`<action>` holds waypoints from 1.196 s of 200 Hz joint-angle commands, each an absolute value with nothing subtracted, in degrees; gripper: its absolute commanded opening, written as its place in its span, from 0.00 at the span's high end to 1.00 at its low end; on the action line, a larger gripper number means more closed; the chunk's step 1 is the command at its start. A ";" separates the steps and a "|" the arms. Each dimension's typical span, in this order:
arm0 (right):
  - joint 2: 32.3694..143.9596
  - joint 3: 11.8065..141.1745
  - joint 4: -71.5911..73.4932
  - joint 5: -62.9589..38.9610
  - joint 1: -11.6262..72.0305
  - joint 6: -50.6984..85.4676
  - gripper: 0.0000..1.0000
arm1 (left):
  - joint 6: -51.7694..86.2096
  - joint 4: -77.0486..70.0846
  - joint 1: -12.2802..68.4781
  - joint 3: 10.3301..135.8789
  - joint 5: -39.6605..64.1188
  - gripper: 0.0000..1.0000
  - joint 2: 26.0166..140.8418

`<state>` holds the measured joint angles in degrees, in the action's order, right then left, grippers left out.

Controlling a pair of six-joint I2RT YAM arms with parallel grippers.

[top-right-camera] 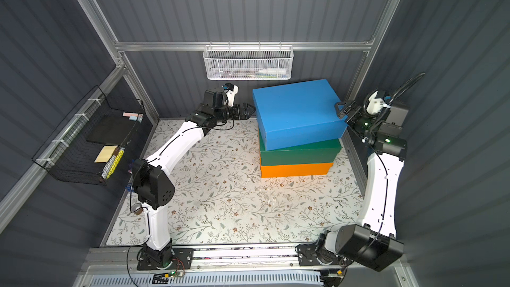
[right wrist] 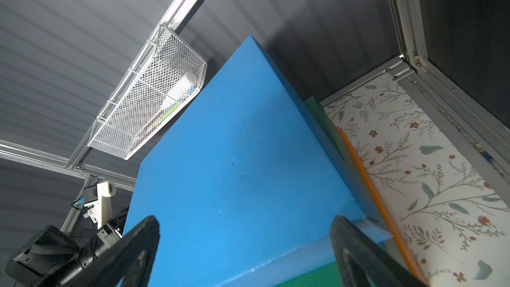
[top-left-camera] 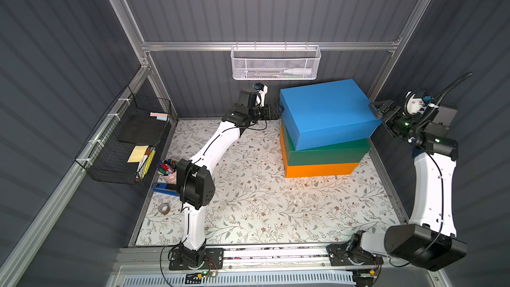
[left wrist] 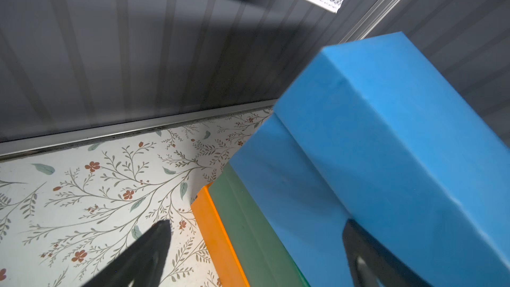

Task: Stack the shoeboxes
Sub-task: Adjust the shoebox.

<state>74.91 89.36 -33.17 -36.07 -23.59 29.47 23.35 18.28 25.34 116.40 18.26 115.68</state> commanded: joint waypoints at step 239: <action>78.88 86.42 -25.49 -45.66 -32.91 27.85 0.01 | 24.08 18.46 23.82 119.31 21.05 0.00 116.16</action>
<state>76.71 86.56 -29.69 -38.00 -34.00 29.89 23.35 18.96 24.05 119.79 20.40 116.90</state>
